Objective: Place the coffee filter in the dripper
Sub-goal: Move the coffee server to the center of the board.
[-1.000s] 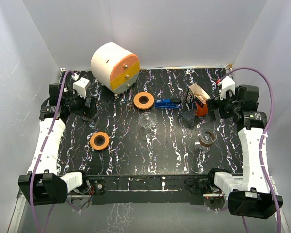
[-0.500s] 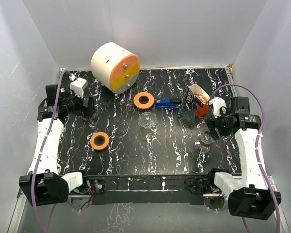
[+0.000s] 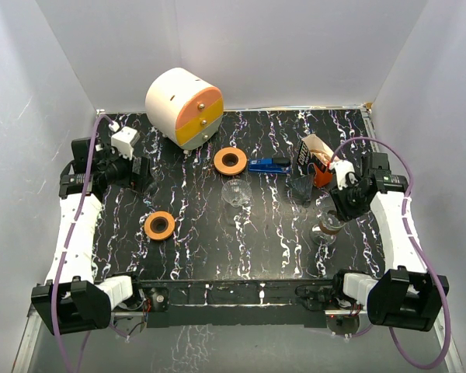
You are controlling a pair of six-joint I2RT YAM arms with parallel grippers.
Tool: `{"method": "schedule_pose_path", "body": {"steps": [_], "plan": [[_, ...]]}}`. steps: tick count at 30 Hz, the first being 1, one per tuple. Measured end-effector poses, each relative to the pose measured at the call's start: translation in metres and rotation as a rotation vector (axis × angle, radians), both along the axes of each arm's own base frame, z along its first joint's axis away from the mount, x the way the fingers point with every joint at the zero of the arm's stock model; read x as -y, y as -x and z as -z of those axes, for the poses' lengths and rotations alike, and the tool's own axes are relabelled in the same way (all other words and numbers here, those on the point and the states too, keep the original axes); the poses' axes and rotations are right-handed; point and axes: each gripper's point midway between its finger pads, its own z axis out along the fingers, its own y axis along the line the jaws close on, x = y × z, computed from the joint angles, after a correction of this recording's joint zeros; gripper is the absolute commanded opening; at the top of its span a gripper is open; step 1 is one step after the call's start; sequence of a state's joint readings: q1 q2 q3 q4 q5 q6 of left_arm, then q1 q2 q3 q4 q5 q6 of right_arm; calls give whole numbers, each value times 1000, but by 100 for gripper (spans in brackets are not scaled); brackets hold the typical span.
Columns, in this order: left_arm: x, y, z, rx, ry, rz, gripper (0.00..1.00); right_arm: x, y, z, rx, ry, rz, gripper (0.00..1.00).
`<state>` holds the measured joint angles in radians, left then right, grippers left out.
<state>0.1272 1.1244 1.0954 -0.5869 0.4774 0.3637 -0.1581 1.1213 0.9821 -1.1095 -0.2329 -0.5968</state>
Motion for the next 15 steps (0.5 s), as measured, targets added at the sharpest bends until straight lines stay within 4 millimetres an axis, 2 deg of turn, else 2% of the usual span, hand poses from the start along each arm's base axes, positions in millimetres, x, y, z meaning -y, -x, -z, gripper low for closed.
{"method": "schedule_pose_path", "body": {"steps": [4, 7, 10, 15], "plan": [[1, 1, -3, 8, 9, 1, 96, -4, -2, 6, -14, -22, -9, 10], [2, 1, -4, 10, 16, 2, 96, -6, -2, 6, -11, -37, -17, 4], [1, 1, -4, 9, 22, -1, 96, -10, -2, 6, -10, -47, -32, 0], [1, 2, -3, 5, 29, -6, 96, -17, -3, 6, -7, -64, -58, 0]]}}
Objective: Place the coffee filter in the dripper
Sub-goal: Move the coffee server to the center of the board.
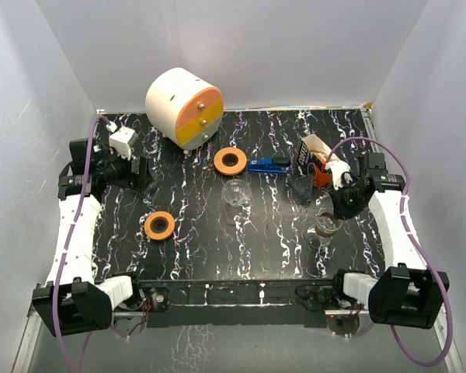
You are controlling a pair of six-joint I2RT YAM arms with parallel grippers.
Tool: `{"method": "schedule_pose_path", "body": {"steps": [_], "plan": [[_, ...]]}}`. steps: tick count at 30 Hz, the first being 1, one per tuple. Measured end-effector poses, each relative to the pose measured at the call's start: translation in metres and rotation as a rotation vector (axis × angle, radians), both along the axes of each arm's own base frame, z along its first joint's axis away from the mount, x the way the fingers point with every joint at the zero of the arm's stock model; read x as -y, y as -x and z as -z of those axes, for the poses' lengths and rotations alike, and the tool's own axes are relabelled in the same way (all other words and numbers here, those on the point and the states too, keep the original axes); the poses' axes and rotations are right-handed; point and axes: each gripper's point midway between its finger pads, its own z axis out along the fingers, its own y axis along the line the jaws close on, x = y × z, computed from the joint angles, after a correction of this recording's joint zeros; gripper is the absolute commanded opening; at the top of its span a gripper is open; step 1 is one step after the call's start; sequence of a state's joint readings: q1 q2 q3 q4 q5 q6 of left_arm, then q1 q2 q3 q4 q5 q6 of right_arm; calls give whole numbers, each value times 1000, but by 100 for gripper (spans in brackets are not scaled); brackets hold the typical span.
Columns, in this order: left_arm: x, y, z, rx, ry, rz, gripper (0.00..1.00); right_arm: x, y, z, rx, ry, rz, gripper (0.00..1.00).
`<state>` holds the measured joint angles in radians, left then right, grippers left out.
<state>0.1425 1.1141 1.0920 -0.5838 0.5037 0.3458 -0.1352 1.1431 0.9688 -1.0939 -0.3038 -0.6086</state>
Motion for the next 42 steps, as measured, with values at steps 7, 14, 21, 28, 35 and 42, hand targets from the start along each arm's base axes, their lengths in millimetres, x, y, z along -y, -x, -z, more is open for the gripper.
{"method": "schedule_pose_path", "body": {"steps": [7, 14, 21, 28, 35, 42], "plan": [[-1, 3, 9, -21, 6, -9, 96, -23, -11, -19, 56, -43, -77, 0], [-1, 8, 18, -44, 4, -1, 96, -99, -18, -41, 132, -80, -303, 0], [-2, 16, 32, -83, -14, 16, 96, -148, -28, -47, 139, -124, -405, 0], [-7, 22, 45, -121, -25, 14, 96, -198, -24, -34, 97, -117, -523, 0], [-10, 22, 50, -136, -18, 10, 96, -241, -12, -24, 84, -76, -641, 0], [-10, 21, 53, -149, -11, 9, 96, -275, -4, -5, 72, -12, -725, 2]]}}
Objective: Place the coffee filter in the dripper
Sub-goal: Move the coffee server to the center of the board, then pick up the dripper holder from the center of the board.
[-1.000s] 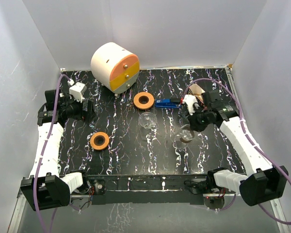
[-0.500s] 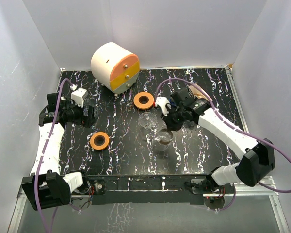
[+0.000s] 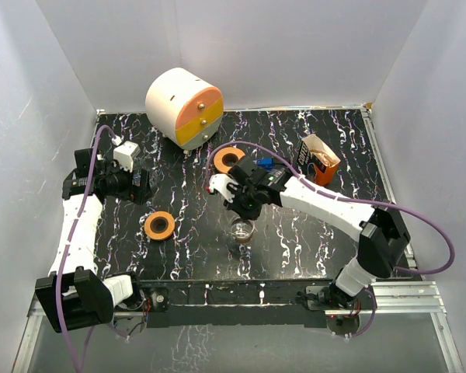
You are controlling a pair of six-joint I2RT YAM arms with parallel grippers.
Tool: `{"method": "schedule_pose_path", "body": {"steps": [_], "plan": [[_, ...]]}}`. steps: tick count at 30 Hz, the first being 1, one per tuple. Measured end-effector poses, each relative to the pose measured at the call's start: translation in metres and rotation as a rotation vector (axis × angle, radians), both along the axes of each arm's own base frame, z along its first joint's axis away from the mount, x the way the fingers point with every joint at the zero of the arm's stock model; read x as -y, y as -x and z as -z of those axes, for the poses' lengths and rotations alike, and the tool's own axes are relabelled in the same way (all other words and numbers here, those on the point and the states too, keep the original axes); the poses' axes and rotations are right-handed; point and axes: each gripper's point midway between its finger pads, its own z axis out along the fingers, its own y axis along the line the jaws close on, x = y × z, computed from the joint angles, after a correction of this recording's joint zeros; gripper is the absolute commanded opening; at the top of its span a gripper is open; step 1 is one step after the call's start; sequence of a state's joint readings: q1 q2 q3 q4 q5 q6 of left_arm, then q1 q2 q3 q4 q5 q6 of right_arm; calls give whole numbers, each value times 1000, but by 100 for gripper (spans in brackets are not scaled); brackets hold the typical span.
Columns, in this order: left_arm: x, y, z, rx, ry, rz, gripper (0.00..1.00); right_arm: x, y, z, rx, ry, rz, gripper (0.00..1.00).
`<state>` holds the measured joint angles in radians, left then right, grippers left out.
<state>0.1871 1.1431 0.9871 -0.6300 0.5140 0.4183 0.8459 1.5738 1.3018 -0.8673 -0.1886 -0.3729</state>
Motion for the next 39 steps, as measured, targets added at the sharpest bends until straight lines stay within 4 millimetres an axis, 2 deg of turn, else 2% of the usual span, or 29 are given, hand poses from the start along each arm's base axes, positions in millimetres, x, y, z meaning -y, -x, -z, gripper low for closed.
{"method": "schedule_pose_path", "body": {"steps": [3, 6, 10, 11, 12, 18, 23, 27, 31, 34, 39], "plan": [[1, 0, 1, -5, 8, 1, 96, -8, -1, 0, 12, 4, -10, 7], [2, -1, 3, -15, 17, 2, 96, -13, -3, 0, 14, 6, -13, 19], [3, -1, 3, -13, 23, 4, 96, -18, -7, -3, 20, -2, -16, 45], [3, -1, 2, -12, 24, 4, 96, -19, -7, -5, 24, -5, -19, 54], [3, -2, 2, -10, 24, 5, 96, -21, -8, -7, 31, -10, -27, 58], [4, -4, 0, 7, 25, 8, 97, -23, -9, -19, 62, -34, -68, 64], [4, -4, 0, 8, 25, 9, 97, -17, -8, -43, 75, -102, -91, 65], [4, -4, 0, 13, 25, 10, 97, 0, -25, -67, 74, -178, -41, 66], [7, -4, -1, 16, 17, 27, 95, 26, -45, -85, 76, -242, 49, 68], [14, -3, 1, 16, -1, 60, 94, 54, -62, -93, 79, -287, 147, 69], [27, 5, 8, -13, -42, 129, 91, 118, -79, -96, 97, -330, 359, 72]]}}
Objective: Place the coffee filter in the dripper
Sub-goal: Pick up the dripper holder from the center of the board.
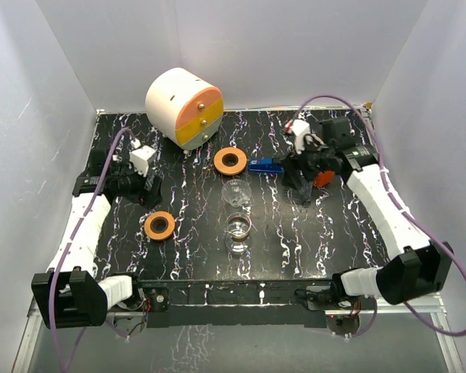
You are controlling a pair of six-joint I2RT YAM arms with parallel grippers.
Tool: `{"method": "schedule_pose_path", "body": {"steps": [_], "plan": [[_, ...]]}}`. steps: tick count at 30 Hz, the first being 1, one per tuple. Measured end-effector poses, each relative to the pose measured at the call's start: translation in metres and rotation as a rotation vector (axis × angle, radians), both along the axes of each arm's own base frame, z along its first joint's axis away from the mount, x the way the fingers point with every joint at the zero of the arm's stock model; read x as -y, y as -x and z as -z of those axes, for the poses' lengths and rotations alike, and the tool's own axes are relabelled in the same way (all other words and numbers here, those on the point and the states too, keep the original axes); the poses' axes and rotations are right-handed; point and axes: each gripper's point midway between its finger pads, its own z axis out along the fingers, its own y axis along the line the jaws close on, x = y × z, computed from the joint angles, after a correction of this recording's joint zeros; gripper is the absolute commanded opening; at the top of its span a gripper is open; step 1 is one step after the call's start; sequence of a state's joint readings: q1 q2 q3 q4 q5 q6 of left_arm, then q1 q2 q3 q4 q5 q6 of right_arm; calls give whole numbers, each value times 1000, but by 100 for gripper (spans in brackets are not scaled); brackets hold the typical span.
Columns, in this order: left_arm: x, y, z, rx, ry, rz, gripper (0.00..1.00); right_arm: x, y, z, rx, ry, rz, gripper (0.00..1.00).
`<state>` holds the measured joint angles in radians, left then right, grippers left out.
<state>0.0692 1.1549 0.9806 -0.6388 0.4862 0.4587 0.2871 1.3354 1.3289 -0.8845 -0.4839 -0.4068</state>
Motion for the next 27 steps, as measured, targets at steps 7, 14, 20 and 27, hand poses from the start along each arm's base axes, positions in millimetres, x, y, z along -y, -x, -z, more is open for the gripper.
{"method": "schedule_pose_path", "body": {"steps": [7, 14, 20, 27], "plan": [[20, 37, 37, -114, -92, 175, 83, 70, 9, 14, -16, -45, 230, 75], [15, 66, 69, -219, -160, 286, 75, 108, 23, 40, -38, -68, 377, 75], [17, 81, 84, -250, -188, 371, 67, 112, 33, 64, -74, -64, 398, 76], [20, 84, 97, -280, -217, 432, 63, 117, 33, 62, -61, -71, 415, 76]]}}
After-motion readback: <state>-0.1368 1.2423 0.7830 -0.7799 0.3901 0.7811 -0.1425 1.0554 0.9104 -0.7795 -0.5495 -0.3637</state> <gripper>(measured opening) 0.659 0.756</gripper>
